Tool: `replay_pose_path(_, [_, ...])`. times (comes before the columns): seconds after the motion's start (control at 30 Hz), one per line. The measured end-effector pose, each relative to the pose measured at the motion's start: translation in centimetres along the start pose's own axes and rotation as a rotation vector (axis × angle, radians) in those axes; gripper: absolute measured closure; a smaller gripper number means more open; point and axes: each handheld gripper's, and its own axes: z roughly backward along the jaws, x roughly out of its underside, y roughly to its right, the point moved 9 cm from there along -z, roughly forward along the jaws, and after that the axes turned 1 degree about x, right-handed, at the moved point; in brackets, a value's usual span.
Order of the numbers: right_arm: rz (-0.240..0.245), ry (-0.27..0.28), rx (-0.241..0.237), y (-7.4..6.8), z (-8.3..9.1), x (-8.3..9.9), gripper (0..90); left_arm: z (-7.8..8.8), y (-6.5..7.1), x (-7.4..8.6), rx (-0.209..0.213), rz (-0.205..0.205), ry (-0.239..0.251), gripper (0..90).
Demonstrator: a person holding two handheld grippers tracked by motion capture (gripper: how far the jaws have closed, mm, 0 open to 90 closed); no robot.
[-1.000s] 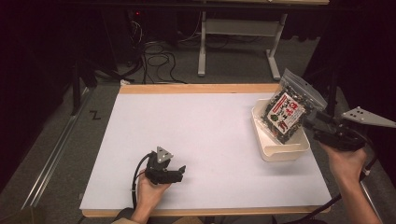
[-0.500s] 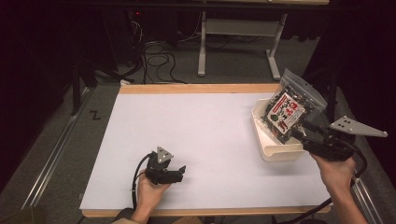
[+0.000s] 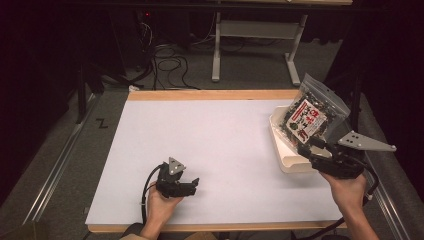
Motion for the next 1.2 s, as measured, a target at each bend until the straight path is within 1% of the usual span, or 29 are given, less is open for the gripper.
replay_pose_path(0.17, [0.008, -0.005, -0.025, -0.9, -0.4, 0.4, 44.9, 0.1, 0.0, 0.0, 0.0, 0.001, 0.005, 20.0])
replay_pose_path(0.4, [0.004, -0.023, -0.054, -1.8, -1.3, 1.1, 44.4, 0.1, 0.0, 0.0, 0.0, 0.001, 0.004, 20.0])
replay_pose_path(0.5, [0.009, -0.026, -0.074, -2.3, -1.7, 1.3, 44.3, 0.0, 0.0, 0.0, 0.001, 0.0, 0.003, 19.9])
replay_pose_path(0.53, [0.019, -0.029, -0.083, -2.5, -1.9, 1.4, 44.3, 0.0, 0.0, 0.0, 0.001, -0.001, 0.002, 19.9])
replay_pose_path(0.67, [0.028, -0.04, -0.1, -3.1, -2.4, 1.8, 44.4, 0.0, 0.0, 0.0, 0.002, -0.001, 0.003, 19.9])
replay_pose_path(0.9, [0.021, -0.048, -0.123, -4.0, -3.3, 2.2, 44.4, 0.1, 0.0, 0.0, 0.003, -0.001, 0.003, 19.9])
replay_pose_path(1.2, [0.031, -0.07, -0.138, -4.8, -4.5, 2.9, 44.6, 0.1, 0.0, 0.0, 0.001, 0.001, 0.004, 20.0])
